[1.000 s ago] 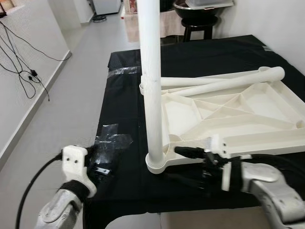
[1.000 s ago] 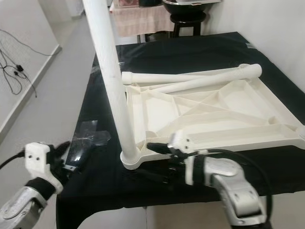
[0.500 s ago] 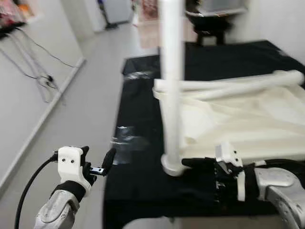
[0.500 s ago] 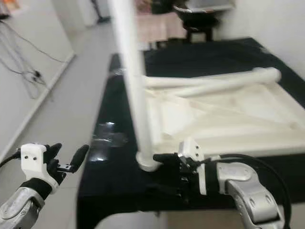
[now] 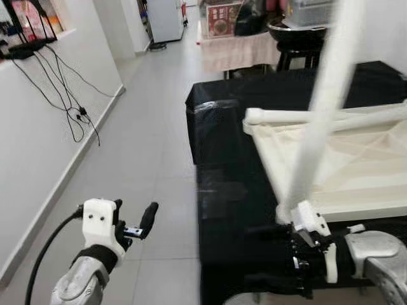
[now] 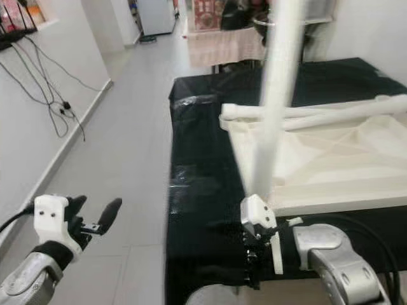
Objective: Building children table
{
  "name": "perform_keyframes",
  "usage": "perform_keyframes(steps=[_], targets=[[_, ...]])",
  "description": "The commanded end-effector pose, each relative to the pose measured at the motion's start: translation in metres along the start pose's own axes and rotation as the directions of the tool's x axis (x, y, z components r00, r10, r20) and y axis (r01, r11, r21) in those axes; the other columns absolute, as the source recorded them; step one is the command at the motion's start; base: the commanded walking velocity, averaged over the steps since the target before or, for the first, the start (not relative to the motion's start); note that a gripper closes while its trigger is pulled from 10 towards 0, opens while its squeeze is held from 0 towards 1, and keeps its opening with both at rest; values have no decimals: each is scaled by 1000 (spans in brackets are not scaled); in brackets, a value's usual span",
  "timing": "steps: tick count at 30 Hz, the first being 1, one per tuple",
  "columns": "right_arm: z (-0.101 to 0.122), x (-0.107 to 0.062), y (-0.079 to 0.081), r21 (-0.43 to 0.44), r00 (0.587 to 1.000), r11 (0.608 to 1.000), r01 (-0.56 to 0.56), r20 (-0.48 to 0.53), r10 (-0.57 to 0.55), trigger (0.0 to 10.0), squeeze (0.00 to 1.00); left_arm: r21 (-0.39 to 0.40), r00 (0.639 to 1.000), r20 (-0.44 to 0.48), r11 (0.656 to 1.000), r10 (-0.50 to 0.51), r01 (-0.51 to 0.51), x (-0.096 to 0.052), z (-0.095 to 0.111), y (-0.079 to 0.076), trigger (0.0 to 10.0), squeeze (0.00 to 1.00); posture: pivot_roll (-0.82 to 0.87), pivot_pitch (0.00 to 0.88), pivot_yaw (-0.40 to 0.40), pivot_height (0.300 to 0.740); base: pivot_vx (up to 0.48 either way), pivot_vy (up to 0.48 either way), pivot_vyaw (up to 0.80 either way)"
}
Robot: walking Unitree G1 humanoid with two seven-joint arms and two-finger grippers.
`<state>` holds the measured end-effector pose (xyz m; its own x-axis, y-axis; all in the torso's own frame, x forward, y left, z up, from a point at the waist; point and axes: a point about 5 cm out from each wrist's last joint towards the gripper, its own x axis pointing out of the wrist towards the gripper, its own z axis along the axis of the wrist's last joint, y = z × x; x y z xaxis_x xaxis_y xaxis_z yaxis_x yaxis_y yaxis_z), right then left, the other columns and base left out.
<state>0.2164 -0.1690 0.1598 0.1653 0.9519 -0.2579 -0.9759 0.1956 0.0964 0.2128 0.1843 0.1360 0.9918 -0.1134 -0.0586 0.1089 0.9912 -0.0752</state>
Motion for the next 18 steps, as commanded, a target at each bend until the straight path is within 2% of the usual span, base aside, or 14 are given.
perform_keyframes(steps=[1, 3, 4, 5, 6, 7, 9, 11, 12, 13, 15, 18], targets=[[4, 14, -5, -44, 999, 998, 40, 29, -39, 10000, 0, 16, 1000, -5, 1000, 6, -6, 1, 0, 2, 10000, 0, -45, 52, 70, 740, 0, 461, 0], [9, 30, -14, -56, 990, 990, 127, 77, -122, 10000, 0, 19, 1000, -1, 1000, 2, -2, 1, 1, 1, 10000, 0, -41, 51, 70, 740, 0, 461, 0], [9, 30, -14, -56, 990, 990, 127, 77, -122, 10000, 0, 19, 1000, -1, 1000, 2, -2, 1, 1, 1, 10000, 0, -41, 51, 70, 740, 0, 461, 0], [10, 40, -22, -40, 974, 977, 207, 101, -202, 10000, 0, 21, 1000, 2, 1000, 1, -1, 1, 2, 0, 10000, 0, -40, 52, 67, 740, 0, 461, 0], [10, 40, -22, -40, 974, 977, 207, 101, -202, 10000, 0, 21, 1000, 2, 1000, 1, -1, 1, 2, 0, 10000, 0, -40, 52, 67, 740, 0, 461, 0], [14, 54, -33, -16, 934, 943, 333, 139, -328, 10000, 0, 20, 1000, 10, 1000, -1, 1, 2, 4, -1, 10000, 0, -40, 52, 67, 740, 0, 461, 0], [14, 58, -36, -12, 923, 932, 362, 148, -356, 10000, 0, 20, 1000, 12, 1000, -2, 2, 2, 5, -1, 10000, 0, -39, 52, 67, 740, 0, 461, 0], [16, 66, -48, 97, 842, 863, 496, 188, -506, 10000, 0, 1, 999, 37, 1000, -14, 14, 4, 9, -6, 10000, 0, -35, 51, 65, 740, 0, 458, 0], [16, 68, -52, 130, 816, 838, 529, 193, -545, 10000, 0, -5, 999, 45, 1000, -18, 18, 5, 10, -7, 10000, 0, -35, 51, 65, 740, 0, 458, 0], [16, 71, -56, 201, 778, 803, 561, 206, -594, 10000, 0, -34, 998, 56, 999, -40, 42, 6, 11, -13, 10000, 0, -35, 52, 67, 740, 0, 0, 0], [15, 73, -60, 269, 745, 772, 576, 215, -631, 10000, 0, -67, 996, 67, 995, -64, 69, 7, 12, -20, 10000, 0, -35, 50, 67, 740, 0, 0, 0], [15, 73, -62, 287, 729, 757, 587, 221, -648, 10000, 0, -94, 993, 71, 990, -99, 105, 10, 10, -28, 10000, 0, -40, 48, 67, 740, 0, 0, 0]])
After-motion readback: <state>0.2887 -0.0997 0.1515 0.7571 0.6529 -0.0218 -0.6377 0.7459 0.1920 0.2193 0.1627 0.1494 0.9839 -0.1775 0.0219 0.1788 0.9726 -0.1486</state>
